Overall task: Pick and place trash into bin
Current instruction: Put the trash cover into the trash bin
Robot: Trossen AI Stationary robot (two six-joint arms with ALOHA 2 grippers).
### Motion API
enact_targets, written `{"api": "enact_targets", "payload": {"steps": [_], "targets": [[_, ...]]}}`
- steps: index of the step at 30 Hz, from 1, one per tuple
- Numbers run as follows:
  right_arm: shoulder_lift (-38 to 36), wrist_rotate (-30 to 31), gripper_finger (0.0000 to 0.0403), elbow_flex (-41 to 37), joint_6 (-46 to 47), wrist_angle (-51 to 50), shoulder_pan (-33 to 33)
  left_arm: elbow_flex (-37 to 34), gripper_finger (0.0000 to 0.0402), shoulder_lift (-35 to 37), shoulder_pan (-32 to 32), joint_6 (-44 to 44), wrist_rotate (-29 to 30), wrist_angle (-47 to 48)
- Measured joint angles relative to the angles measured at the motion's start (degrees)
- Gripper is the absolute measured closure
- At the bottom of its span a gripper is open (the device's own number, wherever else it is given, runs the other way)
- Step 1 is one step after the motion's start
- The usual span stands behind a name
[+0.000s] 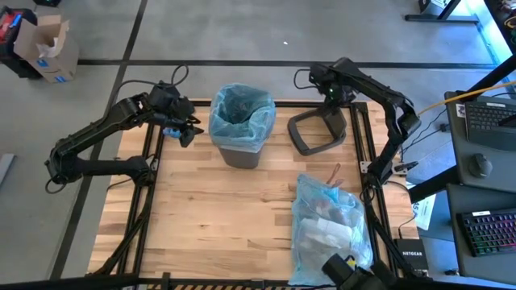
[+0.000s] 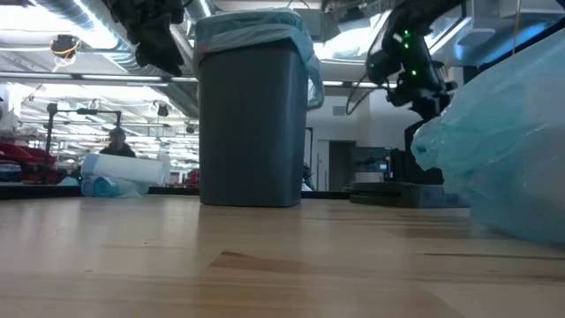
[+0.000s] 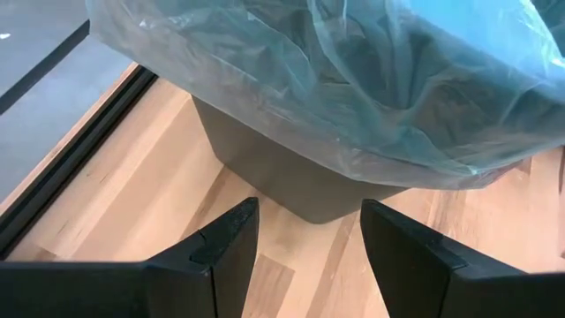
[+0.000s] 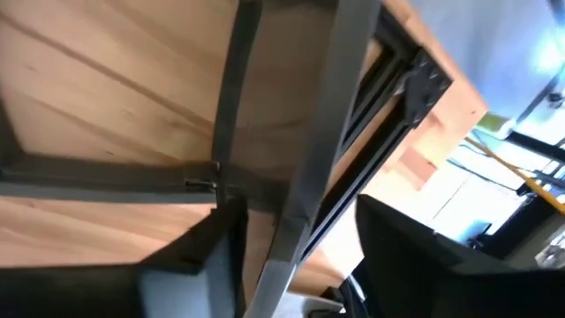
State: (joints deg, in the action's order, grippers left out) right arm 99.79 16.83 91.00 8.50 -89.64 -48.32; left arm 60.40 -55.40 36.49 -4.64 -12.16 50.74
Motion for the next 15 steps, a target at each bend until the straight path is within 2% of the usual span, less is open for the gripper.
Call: {"api": "enact_targets", "payload": {"steps": [4,9,15], "targets": [[0.00,-0.96,0.0261,-1.77,-1.50,0.92,-0.63,0.00,0.0208,0.00,-0.02,-0.07,0.00,-0.39],[-1.05,-0.97,0.0381,-1.77,-4.69,3.54,-0.56,0.00,0.0208,0.00,-0.02,0.11,-0.02,-0.39],[-6.42,0.77,0.0383,0.04,-8.84,3.71,-0.47,0.00,0.0208,0.00,-0.02,0.13,-0.02,-0.39]]}}
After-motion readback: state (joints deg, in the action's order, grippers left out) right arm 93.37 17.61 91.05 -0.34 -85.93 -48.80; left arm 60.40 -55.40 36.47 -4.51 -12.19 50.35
